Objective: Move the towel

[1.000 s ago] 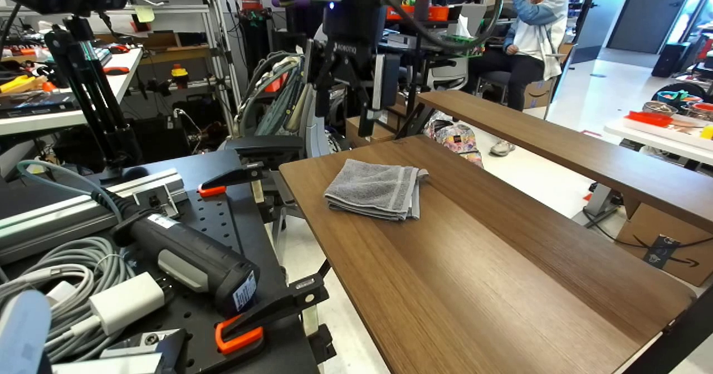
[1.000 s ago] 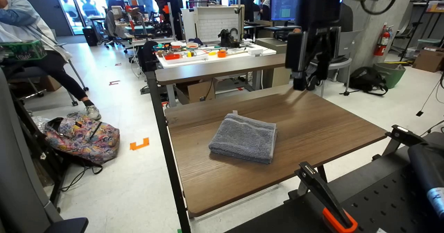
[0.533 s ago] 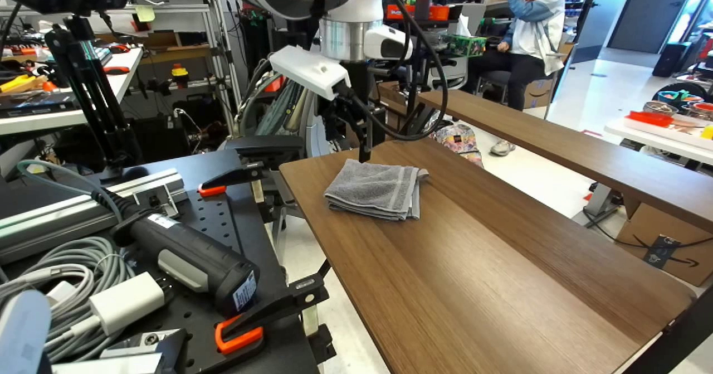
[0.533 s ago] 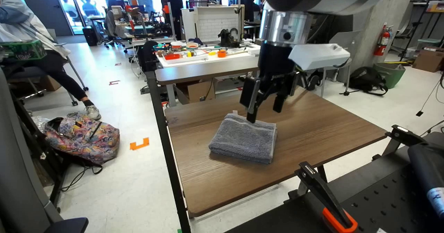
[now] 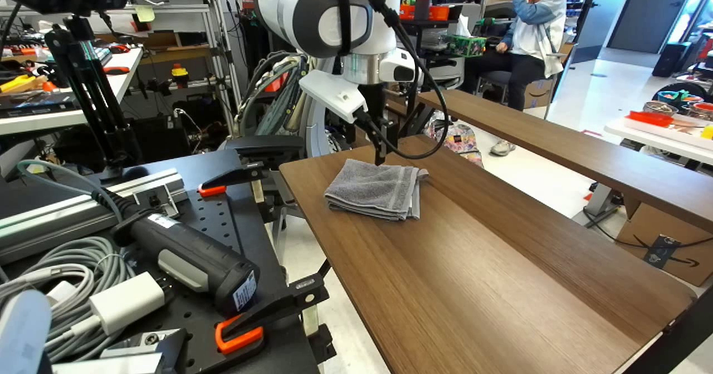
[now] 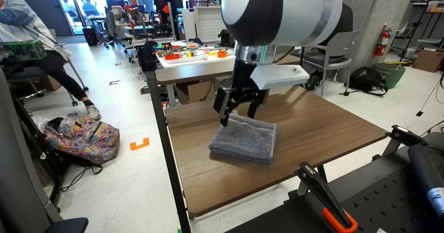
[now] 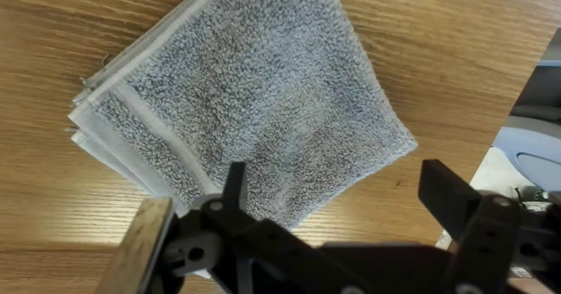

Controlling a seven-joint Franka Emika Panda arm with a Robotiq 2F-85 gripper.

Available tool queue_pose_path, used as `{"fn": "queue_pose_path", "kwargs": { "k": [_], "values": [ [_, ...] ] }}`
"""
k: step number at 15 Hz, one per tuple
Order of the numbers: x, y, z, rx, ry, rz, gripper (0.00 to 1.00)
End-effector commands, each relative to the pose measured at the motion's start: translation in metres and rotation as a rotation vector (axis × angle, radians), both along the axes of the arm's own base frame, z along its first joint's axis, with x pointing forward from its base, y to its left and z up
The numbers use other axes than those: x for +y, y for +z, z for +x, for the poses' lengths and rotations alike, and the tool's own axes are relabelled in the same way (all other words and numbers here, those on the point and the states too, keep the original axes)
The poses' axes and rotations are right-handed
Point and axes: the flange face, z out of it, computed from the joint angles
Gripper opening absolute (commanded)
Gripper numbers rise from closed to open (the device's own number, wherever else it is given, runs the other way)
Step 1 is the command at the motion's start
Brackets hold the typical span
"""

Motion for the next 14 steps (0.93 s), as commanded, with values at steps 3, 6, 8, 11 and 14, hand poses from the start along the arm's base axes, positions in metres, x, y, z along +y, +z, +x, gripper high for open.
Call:
{"fn": "queue_pose_path", "kwargs": {
  "k": [3,6,8,11,14],
  "values": [
    [0.020,-0.035,0.026,-0.012,-0.046,0.000,1.00],
    [0.024,-0.048,0.035,-0.005,-0.063,-0.009,1.00],
    [0.023,-0.056,0.040,-0.004,-0.075,-0.015,1.00],
    [0.015,-0.066,0.046,0.006,-0.096,-0.030,1.00],
    [0.002,-0.073,0.053,0.007,-0.137,-0.054,1.00]
  ]
}}
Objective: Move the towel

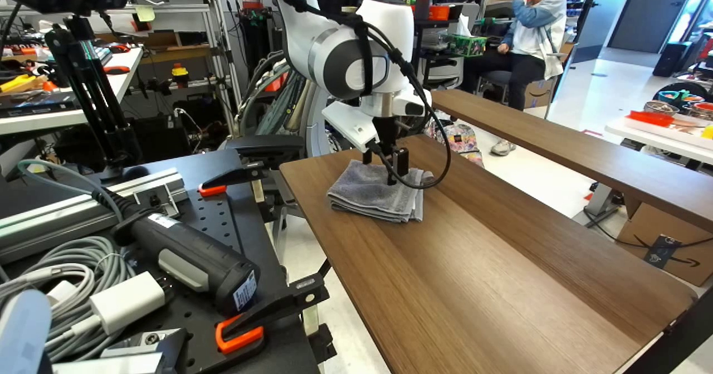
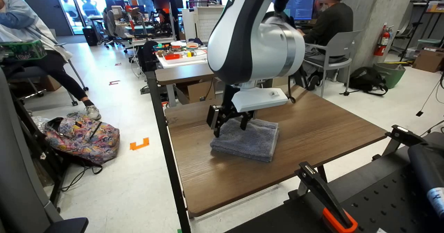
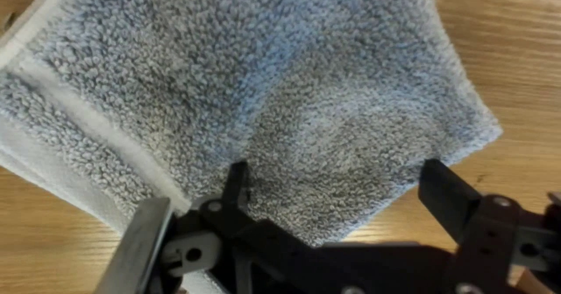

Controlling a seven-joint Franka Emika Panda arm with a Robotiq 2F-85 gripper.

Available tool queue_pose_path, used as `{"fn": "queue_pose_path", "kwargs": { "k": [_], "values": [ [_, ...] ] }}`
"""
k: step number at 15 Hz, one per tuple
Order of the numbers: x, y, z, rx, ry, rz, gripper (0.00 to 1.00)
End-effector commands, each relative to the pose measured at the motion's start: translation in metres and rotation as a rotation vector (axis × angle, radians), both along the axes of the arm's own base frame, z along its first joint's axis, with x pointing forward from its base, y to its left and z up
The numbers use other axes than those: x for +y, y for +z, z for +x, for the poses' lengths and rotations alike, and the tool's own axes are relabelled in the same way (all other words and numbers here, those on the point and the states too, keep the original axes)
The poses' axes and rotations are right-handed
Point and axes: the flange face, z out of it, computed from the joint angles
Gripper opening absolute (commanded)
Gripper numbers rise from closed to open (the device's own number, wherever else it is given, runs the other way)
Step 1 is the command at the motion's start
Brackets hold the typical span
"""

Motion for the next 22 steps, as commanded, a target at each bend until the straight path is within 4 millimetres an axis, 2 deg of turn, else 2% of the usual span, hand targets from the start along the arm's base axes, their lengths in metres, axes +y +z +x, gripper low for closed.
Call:
{"fn": "queue_pose_path", "kwargs": {
  "k": [1,10,19,22],
  "values": [
    [-0.013,-0.008,0.014,0.001,-0.050,-0.044,1.00],
    [-0.086,-0.007,0.032,0.080,-0.163,-0.139,1.00],
    [-0.180,0.002,0.049,0.118,-0.246,-0.204,1.00],
    [-0.195,0.009,0.051,0.128,-0.260,-0.206,1.00]
  ]
}}
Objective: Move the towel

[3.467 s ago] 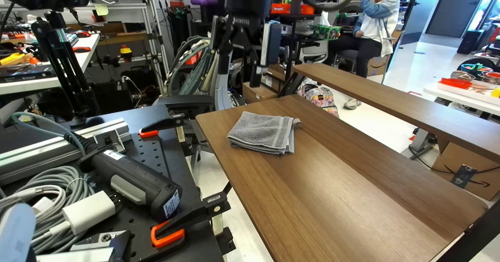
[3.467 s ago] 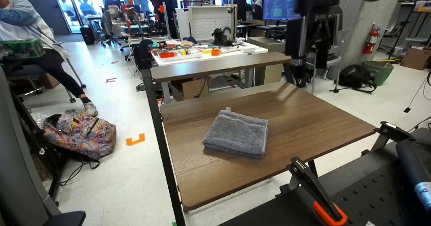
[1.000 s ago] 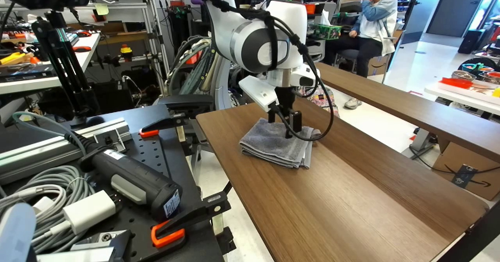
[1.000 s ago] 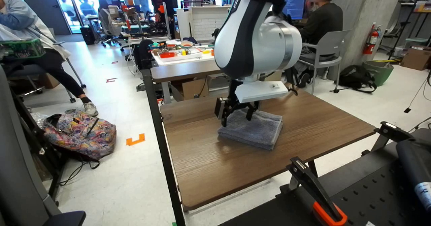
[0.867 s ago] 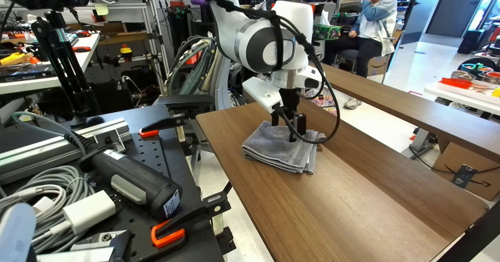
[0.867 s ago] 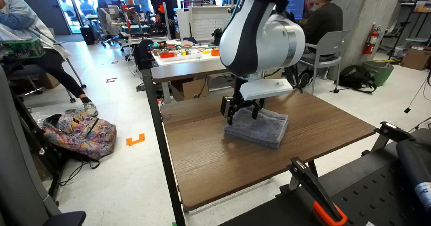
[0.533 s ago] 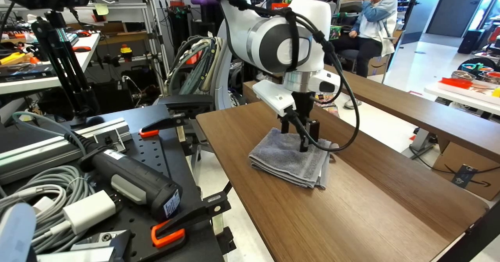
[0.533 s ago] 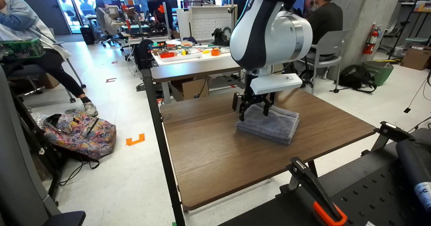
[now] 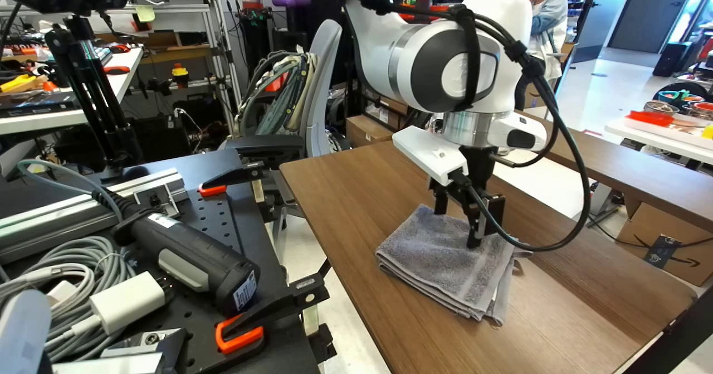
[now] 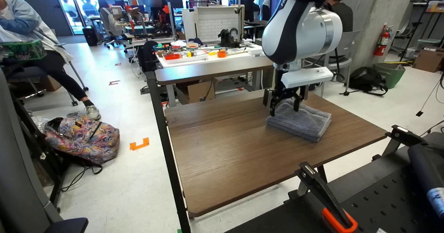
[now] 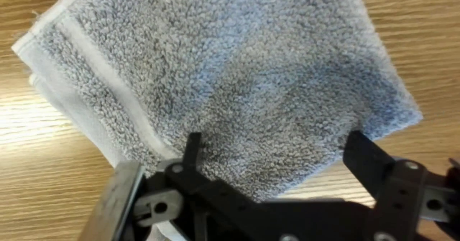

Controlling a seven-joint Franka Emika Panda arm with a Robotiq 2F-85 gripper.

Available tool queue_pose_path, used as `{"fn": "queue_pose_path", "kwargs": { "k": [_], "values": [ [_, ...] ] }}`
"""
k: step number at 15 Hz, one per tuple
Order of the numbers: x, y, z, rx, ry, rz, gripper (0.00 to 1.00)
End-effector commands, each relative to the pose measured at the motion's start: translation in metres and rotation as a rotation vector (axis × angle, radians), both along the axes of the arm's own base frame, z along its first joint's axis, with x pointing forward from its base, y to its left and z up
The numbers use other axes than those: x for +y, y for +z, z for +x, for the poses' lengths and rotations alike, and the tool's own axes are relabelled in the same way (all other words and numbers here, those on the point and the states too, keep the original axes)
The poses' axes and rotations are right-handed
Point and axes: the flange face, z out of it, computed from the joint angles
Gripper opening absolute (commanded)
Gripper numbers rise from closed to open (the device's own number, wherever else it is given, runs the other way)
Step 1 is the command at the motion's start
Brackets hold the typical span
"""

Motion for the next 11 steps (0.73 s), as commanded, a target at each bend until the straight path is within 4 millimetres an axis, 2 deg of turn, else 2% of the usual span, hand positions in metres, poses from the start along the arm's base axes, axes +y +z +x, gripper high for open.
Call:
{"fn": "queue_pose_path", "kwargs": {
  "k": [1,3,6,9,10,11],
  "values": [
    [-0.011,0.005,0.008,0.024,-0.003,-0.003,1.00],
    [-0.006,0.019,0.003,0.027,0.016,0.023,1.00],
    [0.008,0.038,-0.019,0.061,0.091,0.036,1.00],
    [0.010,0.033,-0.047,0.148,0.191,-0.042,1.00],
    [0.010,0.026,-0.024,0.095,0.132,-0.003,1.00],
    [0.010,0.025,-0.033,0.114,0.152,-0.018,1.00]
  ]
}}
